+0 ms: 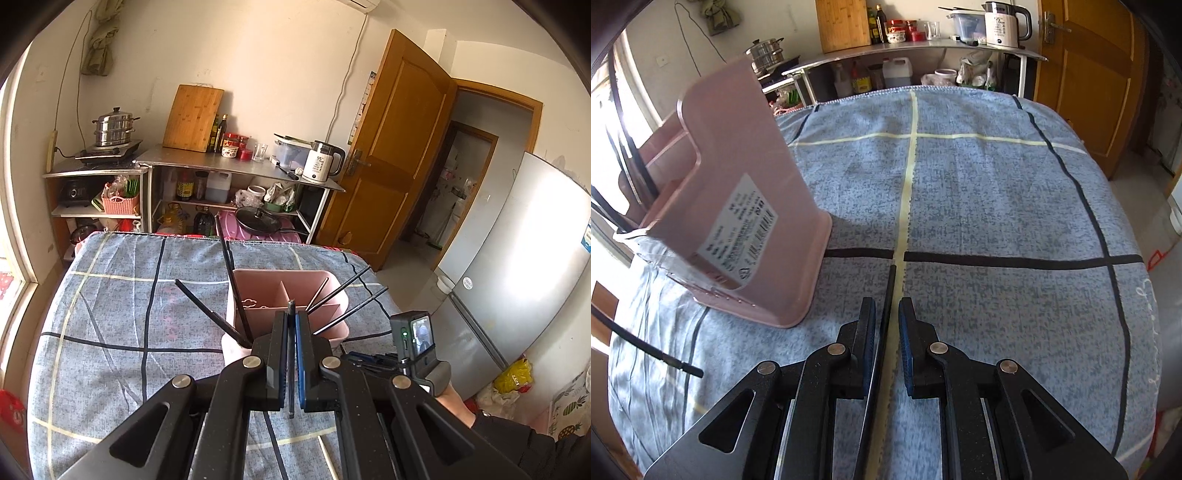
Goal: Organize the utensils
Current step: 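Lift the held chopsticks with both tools and carry them over the pink basket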
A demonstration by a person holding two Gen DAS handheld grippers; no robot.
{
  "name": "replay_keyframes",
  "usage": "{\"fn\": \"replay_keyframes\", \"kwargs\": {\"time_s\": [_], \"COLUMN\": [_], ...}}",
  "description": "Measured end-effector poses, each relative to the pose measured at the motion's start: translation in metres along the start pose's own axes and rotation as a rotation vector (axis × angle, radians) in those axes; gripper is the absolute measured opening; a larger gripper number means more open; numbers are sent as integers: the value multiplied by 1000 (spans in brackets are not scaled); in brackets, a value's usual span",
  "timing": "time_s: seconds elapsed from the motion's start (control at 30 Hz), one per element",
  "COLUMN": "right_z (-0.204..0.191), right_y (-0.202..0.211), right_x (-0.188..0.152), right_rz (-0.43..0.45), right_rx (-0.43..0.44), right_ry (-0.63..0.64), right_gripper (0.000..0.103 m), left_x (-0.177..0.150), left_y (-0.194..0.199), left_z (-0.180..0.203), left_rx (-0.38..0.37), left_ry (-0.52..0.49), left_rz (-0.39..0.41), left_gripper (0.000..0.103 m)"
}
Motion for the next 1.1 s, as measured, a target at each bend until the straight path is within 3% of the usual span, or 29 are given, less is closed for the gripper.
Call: {"fn": "replay_keyframes", "kwargs": {"time_s": [0.37,0.9,1.1], "right_z": [0,11,16], "right_y": [8,149,181], "right_x": [1,21,18], "right_rz": [11,291,352], "right_rx": [-15,7,16], "right_ry": [10,-31,-50], "right_gripper": [5,5,5], "left_x": [-3,-11,-14], "left_y": [-9,4,10], "left_z": [4,23,30], "left_rx": [-7,-9,-9], "left_ry": [6,-4,-9], "left_rz": [-16,-21,-22], "left_gripper": [4,4,4]}}
Point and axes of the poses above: each gripper's, at about its wrist camera, not at the fingertips, and y roughly against the way its jaws point, z to its right, x to its top, the point moved 5 cm from there along -y, roughly the way its jaws point, and after that the axes turned 11 degrees about -x, right-handed, at the moved point
